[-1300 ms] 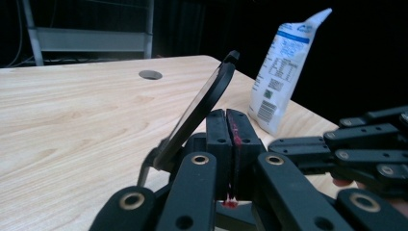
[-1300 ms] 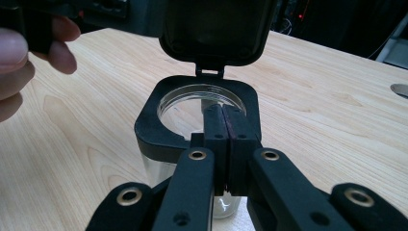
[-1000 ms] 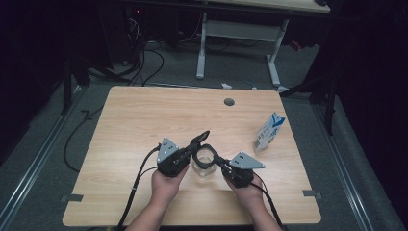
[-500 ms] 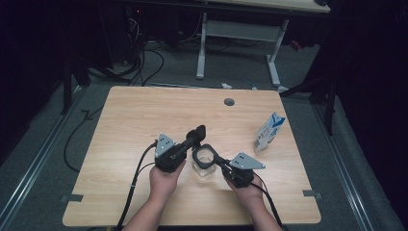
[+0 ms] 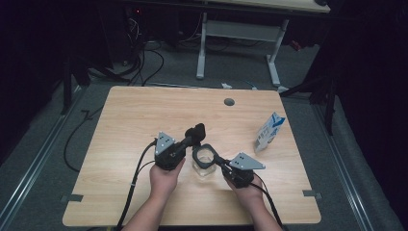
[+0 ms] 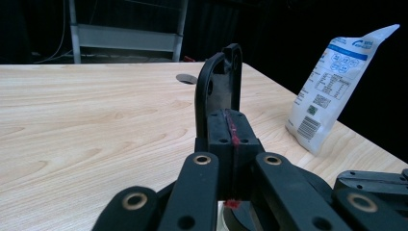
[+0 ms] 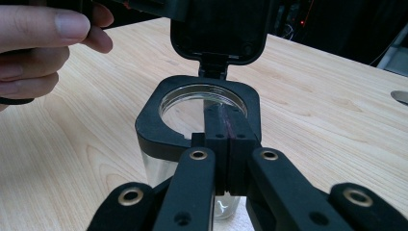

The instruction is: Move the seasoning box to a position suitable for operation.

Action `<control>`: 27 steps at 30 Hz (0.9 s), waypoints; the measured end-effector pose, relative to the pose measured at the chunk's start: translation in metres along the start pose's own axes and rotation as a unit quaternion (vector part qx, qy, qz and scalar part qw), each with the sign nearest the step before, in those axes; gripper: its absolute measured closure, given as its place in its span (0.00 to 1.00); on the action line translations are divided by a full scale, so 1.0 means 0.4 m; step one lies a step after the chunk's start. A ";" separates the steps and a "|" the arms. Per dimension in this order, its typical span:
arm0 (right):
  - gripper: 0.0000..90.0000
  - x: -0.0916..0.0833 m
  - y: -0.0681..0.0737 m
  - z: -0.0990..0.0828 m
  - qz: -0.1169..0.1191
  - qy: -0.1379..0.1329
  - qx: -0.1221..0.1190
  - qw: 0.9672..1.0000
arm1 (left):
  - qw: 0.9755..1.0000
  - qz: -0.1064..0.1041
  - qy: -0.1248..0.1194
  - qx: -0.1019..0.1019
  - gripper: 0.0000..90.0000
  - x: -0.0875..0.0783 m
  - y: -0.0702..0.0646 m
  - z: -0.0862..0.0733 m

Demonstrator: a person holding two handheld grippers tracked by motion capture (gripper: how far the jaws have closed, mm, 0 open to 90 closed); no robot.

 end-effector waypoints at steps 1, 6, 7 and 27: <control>1.00 0.000 0.000 0.000 0.001 0.001 -0.001 1.000 | 1.000 0.001 0.001 0.000 1.00 0.001 0.000 0.000; 1.00 0.000 -0.001 -0.001 0.002 -0.001 0.000 1.000 | 1.000 0.002 0.003 0.001 1.00 0.001 -0.002 -0.001; 1.00 0.000 -0.001 -0.001 0.002 -0.001 0.000 1.000 | 1.000 0.003 0.003 0.003 1.00 0.000 -0.004 -0.001; 0.81 -0.040 -0.054 -0.009 -0.021 -0.007 0.037 0.999 | 0.992 0.021 0.083 0.089 0.90 -0.124 0.061 -0.111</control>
Point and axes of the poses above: each handheld gripper's, and its own axes: x roughly forward along the jaws, z roughly out of its top, y roughly to its left, the point moved 2 cm from there along x, roughly forward along the jaws, and after that the axes turned 5 degrees about x, right-handed, at the moved point
